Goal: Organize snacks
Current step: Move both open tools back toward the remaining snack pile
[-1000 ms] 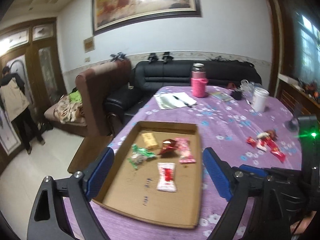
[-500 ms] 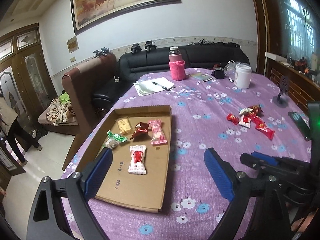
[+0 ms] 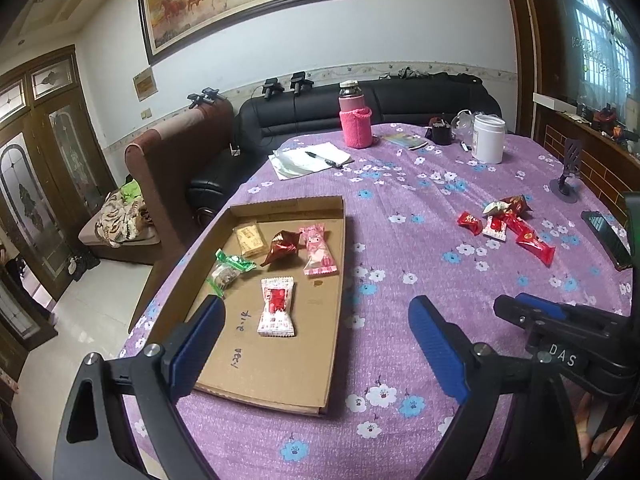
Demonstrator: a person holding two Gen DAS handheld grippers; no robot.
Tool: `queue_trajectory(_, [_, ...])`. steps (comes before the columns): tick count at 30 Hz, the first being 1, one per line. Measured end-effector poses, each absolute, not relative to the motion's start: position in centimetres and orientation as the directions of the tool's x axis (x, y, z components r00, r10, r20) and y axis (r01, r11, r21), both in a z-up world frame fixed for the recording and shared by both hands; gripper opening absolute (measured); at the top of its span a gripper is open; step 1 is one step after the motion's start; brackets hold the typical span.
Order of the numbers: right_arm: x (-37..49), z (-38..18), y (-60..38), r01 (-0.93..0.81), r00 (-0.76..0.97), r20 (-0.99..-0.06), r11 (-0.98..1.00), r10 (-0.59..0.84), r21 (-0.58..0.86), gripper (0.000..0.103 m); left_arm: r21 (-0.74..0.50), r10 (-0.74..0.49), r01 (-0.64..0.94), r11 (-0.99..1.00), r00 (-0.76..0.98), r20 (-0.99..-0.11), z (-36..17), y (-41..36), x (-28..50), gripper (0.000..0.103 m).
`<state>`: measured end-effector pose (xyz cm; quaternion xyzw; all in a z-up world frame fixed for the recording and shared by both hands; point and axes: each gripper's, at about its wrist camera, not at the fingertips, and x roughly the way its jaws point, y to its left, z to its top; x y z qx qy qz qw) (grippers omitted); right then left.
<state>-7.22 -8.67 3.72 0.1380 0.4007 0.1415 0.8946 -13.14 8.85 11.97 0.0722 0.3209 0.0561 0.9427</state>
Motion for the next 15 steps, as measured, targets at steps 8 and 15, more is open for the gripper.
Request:
queue_trajectory(8, [-7.2,3.4,-8.9,-0.135,0.635,-0.684,0.924,0.358,0.358,0.030,0.183,0.157,-0.052,0.982,0.763,-0.627,11.1,8.8,-12.6,0.093])
queue_trajectory(15, [-7.1,3.3,-9.3,-0.124,0.635,-0.687,0.925,0.352,0.360,0.030,0.207,0.167,-0.040,0.978,0.748,-0.642,10.5,8.4,-12.4,0.093])
